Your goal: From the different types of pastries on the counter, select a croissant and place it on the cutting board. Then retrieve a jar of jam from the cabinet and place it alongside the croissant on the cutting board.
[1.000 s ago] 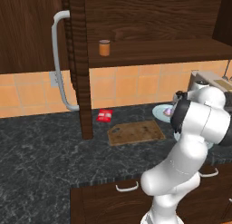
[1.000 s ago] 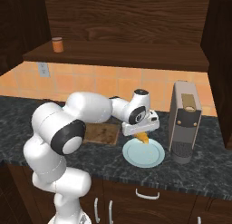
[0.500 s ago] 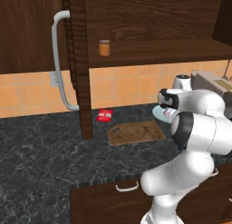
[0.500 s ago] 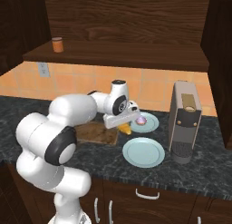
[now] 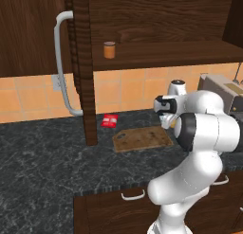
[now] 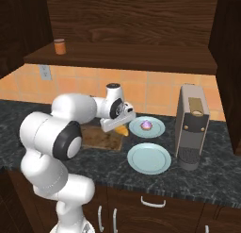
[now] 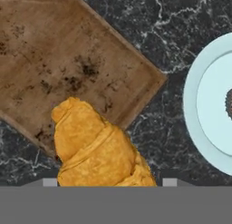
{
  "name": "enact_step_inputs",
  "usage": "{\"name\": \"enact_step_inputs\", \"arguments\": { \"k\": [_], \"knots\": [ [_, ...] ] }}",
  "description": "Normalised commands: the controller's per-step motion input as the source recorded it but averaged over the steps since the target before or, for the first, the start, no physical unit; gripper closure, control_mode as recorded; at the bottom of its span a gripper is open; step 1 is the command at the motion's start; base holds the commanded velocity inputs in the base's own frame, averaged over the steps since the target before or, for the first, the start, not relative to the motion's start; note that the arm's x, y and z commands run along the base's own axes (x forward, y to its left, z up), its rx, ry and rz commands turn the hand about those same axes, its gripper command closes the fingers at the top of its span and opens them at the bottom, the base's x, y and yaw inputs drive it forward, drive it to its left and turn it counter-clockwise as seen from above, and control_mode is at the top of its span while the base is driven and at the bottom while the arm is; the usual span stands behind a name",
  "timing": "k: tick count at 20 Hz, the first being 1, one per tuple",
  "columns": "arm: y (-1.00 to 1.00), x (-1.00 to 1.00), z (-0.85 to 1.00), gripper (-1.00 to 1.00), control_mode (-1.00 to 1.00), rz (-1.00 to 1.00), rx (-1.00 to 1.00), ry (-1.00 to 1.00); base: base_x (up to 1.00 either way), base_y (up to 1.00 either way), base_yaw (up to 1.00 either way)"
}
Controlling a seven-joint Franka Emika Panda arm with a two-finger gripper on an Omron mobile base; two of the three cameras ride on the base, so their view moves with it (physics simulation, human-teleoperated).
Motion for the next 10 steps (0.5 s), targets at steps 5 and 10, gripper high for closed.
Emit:
{"name": "enact_step_inputs", "arguments": {
  "k": [5, 10],
  "knots": [
    [0.37, 0.17, -0.32, 1.00, -1.00, 0.13, 0.00, -0.05, 0.00, 0.00, 0.00],
    [0.25, 0.08, -0.30, 1.00, -1.00, 0.12, 0.00, -0.10, 0.00, 0.00, 0.00]
  ]
}}
